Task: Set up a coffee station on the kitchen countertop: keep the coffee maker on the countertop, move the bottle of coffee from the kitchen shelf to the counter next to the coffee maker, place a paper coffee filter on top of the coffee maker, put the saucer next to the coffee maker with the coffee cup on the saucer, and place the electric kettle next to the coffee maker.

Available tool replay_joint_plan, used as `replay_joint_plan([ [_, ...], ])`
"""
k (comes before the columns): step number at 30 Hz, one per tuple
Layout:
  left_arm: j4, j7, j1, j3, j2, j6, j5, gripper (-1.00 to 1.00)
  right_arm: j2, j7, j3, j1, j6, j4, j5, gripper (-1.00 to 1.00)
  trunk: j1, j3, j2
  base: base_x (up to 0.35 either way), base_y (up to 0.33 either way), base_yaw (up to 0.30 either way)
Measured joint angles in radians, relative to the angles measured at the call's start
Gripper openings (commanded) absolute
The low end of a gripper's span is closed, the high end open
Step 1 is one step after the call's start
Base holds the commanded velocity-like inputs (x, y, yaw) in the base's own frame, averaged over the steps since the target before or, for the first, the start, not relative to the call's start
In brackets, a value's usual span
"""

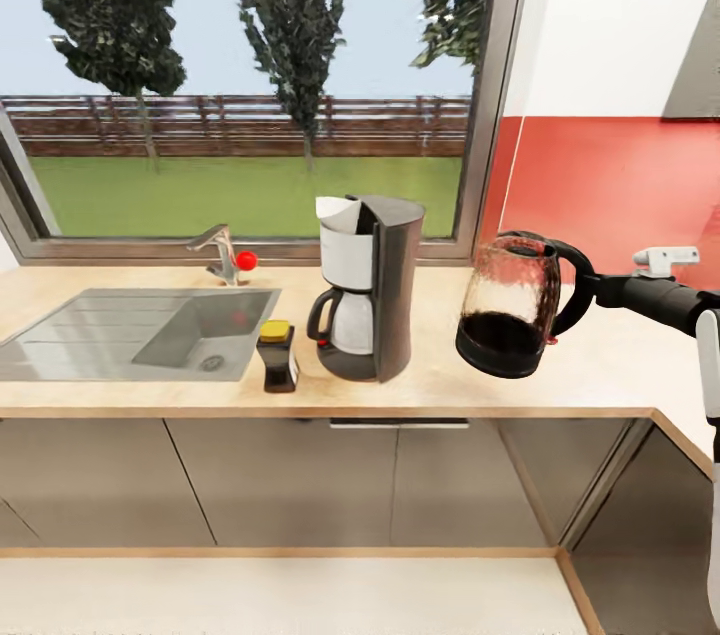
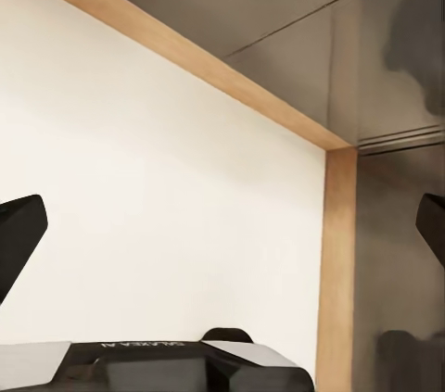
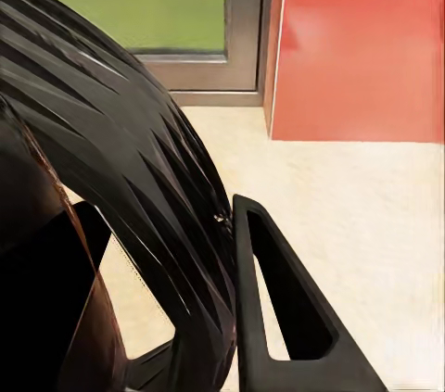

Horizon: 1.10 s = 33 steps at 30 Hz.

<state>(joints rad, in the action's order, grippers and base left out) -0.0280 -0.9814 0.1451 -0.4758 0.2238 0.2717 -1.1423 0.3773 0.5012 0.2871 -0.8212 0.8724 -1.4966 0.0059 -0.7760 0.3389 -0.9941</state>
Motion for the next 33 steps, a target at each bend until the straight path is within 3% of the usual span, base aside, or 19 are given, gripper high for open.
replay_joint_plan([
  [14,0.000,0.000,0.000,0.001,0.000,0.000,0.000,1.00,0.000,0.000,0.000,0.000,-0.001,0.000,-0.001,-1.00,0.000,0.000,0.000,-0.004,-0.063,0.116],
  [33,0.000,0.000,0.000,0.001,0.001,0.000,0.000,1.00,-0.004,-0.001,-0.002,0.002,-0.005,0.009,-0.004,-1.00,0.001,0.000,0.000,0.149,-0.069,0.002],
])
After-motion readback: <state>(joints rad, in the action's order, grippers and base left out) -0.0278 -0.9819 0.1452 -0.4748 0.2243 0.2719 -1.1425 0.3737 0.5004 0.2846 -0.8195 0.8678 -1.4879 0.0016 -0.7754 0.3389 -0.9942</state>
